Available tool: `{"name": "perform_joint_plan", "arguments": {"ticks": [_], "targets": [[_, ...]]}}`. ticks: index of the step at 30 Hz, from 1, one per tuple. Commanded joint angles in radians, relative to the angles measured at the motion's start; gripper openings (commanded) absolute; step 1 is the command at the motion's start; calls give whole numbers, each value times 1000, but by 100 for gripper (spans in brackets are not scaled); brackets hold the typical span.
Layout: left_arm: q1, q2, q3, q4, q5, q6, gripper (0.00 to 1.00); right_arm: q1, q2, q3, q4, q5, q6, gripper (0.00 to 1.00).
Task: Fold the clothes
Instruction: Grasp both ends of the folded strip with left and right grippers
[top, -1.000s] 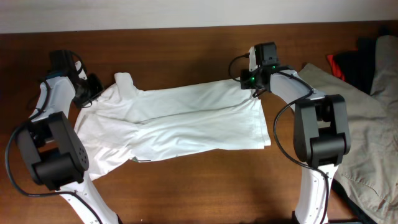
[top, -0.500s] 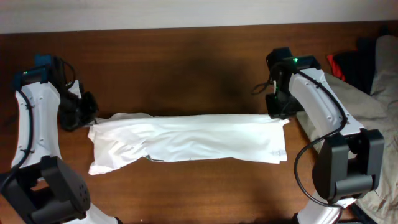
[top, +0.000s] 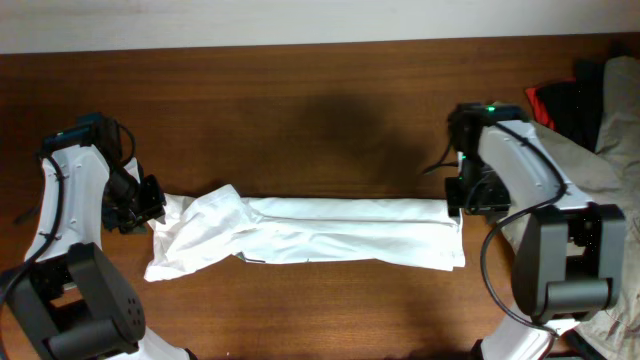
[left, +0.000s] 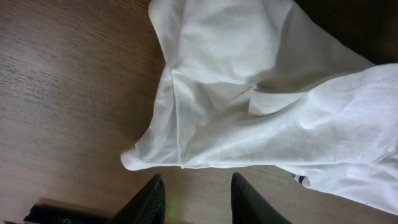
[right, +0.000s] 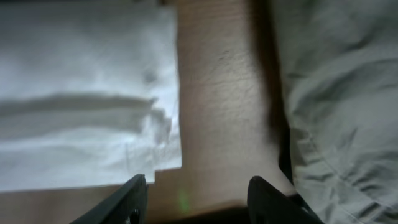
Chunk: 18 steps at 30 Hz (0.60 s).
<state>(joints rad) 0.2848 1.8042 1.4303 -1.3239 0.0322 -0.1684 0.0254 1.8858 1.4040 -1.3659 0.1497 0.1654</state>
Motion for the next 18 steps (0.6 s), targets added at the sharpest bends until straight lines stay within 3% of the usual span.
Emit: {"name": "perform_joint_plan", "arguments": {"ticks": [1,4,6,12,14,16,17,18], "targets": [[5,-64,23,16,4,9,34,-109,-13,-7,20,-272,-145,56],[-22,-103,23,96,148,32,36,-153,-13,-27,43,-361,-243,60],[-76,-102,21,89,143,32,38,-153,-13,-94,92,-389,-274,67],[-125,-102,20,86,102,32,39,-150,-13,-245,310,-386,-274,72],[-125,-102,20,86,102,32,39,-150,-13,-245,315,-407,-274,64],[-125,-102,20,87,102,32,39,-150,-13,-245,324,-424,-274,45],[-125,-102,20,90,102,32,42,-150,-12,-246,326,-439,-274,40],[-125,-102,20,90,102,32,43,-150,-11,-277,347,-438,-274,41]]}}
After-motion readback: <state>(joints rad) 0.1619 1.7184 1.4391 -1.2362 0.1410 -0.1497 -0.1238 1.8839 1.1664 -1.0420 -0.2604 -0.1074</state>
